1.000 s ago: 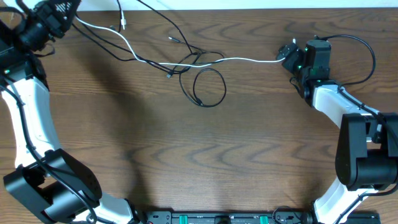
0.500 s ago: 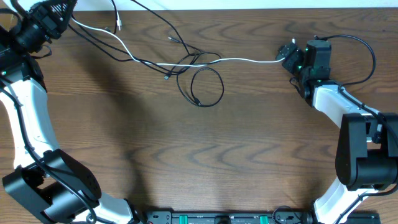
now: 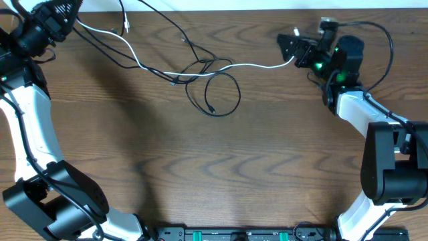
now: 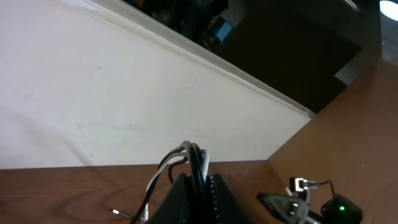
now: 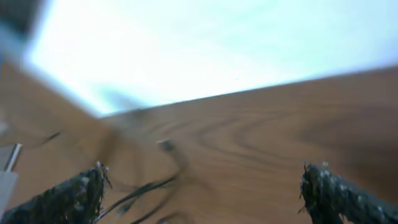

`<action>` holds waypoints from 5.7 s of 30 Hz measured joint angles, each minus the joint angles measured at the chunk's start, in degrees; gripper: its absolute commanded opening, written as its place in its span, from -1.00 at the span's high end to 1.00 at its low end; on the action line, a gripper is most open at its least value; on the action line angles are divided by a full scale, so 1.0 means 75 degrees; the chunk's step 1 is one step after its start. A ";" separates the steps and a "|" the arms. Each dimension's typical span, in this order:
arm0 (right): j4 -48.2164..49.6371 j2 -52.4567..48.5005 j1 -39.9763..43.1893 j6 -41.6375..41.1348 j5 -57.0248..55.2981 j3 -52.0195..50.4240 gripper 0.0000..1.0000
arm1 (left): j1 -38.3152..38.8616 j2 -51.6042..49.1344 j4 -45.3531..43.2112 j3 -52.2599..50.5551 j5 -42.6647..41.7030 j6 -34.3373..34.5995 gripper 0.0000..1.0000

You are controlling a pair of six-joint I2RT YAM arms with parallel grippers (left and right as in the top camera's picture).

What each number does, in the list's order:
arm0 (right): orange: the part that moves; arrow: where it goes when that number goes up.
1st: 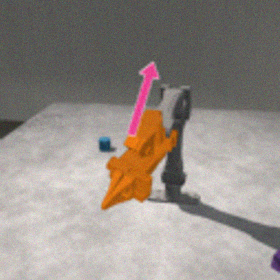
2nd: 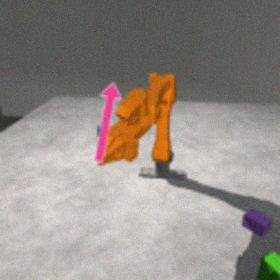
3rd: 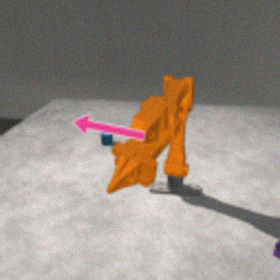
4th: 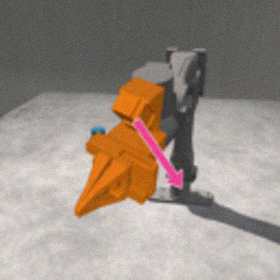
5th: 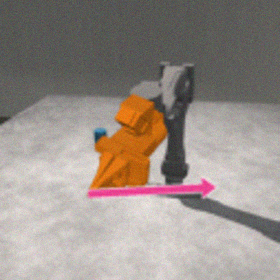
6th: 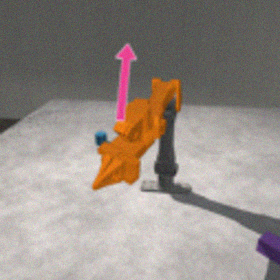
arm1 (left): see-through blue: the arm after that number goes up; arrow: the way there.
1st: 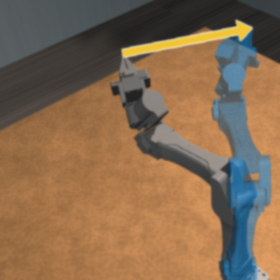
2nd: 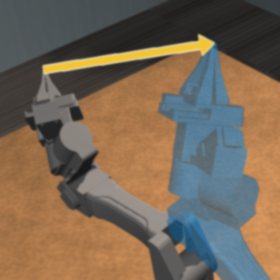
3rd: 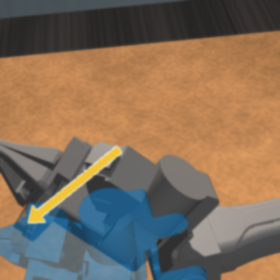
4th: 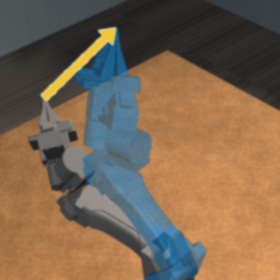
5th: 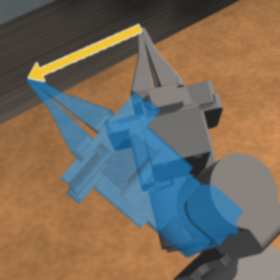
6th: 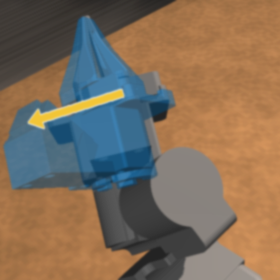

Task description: Untangle cables

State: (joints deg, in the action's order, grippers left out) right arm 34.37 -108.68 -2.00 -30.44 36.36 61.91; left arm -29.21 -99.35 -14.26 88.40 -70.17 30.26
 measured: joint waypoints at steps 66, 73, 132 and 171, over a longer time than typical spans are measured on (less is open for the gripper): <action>0.1180 -0.0003 -0.2544 0.2081 -0.0565 -0.0003 -0.05 | 0.5249 0.0000 0.0498 0.0000 0.2608 -0.0475 0.83; 0.0979 -0.0003 -0.2696 0.2072 -0.1268 -0.0003 0.98 | 0.5377 0.0000 0.0466 0.0000 0.2605 -0.0460 0.83; -0.0662 -0.0009 -0.0221 -0.1058 -0.0670 -0.0003 0.97 | 0.6181 0.0003 0.5444 0.0000 0.4540 -0.5147 -0.88; -0.0662 -0.0009 -0.0221 -0.1061 -0.0676 -0.0003 0.97 | 0.8542 -0.1929 0.3998 -0.0006 0.4543 -0.8014 -0.98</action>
State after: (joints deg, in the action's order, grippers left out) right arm 29.41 -108.75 -3.66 -38.39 31.29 61.89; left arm 34.85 -113.82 15.73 88.36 -36.10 -29.85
